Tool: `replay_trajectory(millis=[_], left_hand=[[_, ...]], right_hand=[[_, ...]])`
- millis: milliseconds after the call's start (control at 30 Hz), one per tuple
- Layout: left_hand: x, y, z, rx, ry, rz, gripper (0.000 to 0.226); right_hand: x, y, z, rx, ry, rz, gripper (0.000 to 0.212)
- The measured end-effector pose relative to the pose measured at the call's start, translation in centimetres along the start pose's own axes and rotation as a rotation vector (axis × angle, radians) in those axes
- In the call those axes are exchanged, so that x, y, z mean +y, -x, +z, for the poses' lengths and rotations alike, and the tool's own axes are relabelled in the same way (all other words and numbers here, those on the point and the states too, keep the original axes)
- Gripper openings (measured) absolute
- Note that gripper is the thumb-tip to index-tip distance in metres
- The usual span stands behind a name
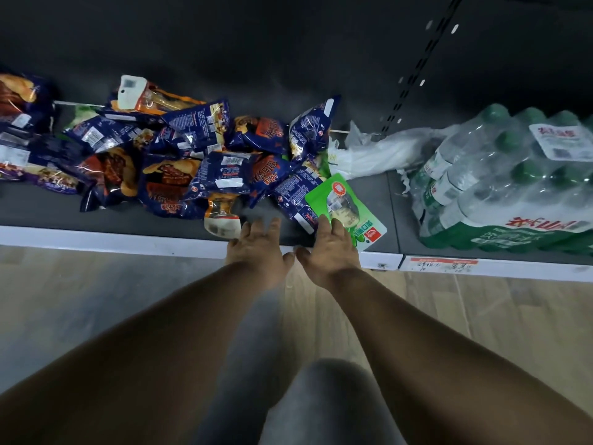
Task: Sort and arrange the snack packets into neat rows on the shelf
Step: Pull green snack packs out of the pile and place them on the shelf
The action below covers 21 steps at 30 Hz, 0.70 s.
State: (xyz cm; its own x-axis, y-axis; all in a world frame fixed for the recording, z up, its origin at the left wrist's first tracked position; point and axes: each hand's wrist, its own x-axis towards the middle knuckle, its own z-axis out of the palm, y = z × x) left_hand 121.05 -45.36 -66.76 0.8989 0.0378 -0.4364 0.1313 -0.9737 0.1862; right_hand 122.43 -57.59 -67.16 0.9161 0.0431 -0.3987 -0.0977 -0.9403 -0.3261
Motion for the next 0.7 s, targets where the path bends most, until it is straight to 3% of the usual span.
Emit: replay_trajectory(millis=[333,700], left_hand=[[-3.1,-3.6,0.6,-0.003,-0.007,0.054,0.077],[-4.8,-4.6,-1.8,-0.033,0.060,0.262,0.079]], right_hand=[[-1.3,-3.6,1.1,0.023,0.012,0.084,0.084],[-3.9,-2.6,-1.3,0.096,0.085,0.303,0.085]])
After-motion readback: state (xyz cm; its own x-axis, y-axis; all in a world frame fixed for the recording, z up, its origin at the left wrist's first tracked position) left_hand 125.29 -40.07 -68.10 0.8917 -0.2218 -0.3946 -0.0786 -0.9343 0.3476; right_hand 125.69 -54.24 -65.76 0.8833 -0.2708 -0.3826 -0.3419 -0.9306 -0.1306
